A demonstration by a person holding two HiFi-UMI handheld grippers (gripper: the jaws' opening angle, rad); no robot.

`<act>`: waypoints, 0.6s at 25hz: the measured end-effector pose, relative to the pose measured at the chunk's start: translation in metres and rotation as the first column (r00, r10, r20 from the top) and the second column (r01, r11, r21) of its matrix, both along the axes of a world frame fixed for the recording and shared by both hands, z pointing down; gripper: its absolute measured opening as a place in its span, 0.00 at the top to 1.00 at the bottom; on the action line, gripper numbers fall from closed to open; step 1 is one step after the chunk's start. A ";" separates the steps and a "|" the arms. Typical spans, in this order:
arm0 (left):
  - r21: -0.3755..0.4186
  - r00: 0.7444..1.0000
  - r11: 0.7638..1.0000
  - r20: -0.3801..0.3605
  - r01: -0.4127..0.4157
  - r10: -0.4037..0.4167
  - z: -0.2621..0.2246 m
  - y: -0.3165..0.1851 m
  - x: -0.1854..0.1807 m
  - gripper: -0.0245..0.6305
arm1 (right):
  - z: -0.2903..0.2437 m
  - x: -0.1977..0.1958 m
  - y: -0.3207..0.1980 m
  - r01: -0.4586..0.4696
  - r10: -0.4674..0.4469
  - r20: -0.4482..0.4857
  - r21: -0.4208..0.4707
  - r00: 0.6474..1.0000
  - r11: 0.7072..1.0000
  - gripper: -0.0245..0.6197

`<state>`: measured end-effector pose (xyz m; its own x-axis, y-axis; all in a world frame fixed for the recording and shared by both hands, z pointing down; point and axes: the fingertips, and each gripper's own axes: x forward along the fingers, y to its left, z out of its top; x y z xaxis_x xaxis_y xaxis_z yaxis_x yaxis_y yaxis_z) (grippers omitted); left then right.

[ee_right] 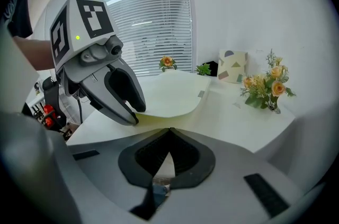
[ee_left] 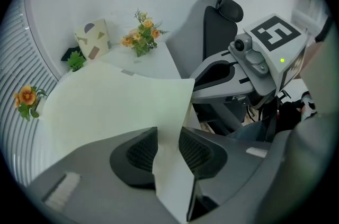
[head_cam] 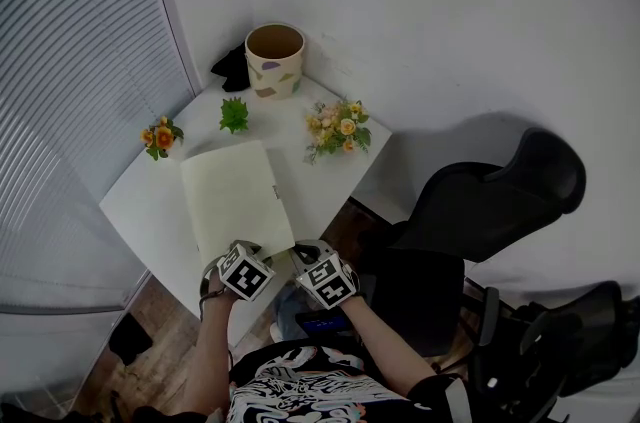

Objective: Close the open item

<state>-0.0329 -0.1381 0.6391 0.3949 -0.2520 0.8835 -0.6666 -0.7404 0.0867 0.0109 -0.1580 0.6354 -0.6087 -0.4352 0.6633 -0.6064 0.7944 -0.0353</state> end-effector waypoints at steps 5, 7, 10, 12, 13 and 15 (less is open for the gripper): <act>-0.004 1.000 1.000 0.003 -0.001 0.001 0.000 -0.001 0.000 0.78 | -0.001 0.001 0.001 -0.001 0.001 0.001 -0.011 1.000 1.000 0.96; -0.005 1.000 1.000 0.006 -0.003 0.003 -0.001 0.000 0.000 0.78 | -0.003 0.001 0.002 0.002 -0.002 0.000 -0.012 1.000 1.000 0.96; -0.005 1.000 1.000 0.003 -0.001 0.001 -0.001 0.000 0.001 0.78 | -0.003 0.001 0.002 0.009 -0.009 0.001 -0.007 1.000 1.000 0.96; -0.009 1.000 1.000 0.003 -0.002 0.002 -0.001 0.001 0.001 0.78 | -0.003 0.000 0.003 0.014 -0.014 -0.001 -0.009 1.000 1.000 0.96; -0.011 1.000 1.000 0.003 -0.002 0.002 -0.001 0.001 0.001 0.78 | -0.003 0.000 0.003 0.015 -0.015 0.000 -0.011 1.000 1.000 0.96; -0.016 1.000 1.000 0.003 -0.005 0.005 0.000 0.001 0.000 0.78 | -0.002 0.000 0.002 0.014 -0.014 0.004 -0.009 1.000 1.000 0.96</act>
<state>-0.0327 -0.1376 0.6390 0.3932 -0.2362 0.8886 -0.6633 -0.7421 0.0963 0.0112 -0.1559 0.6331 -0.6172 -0.4208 0.6648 -0.5951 0.8024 -0.0446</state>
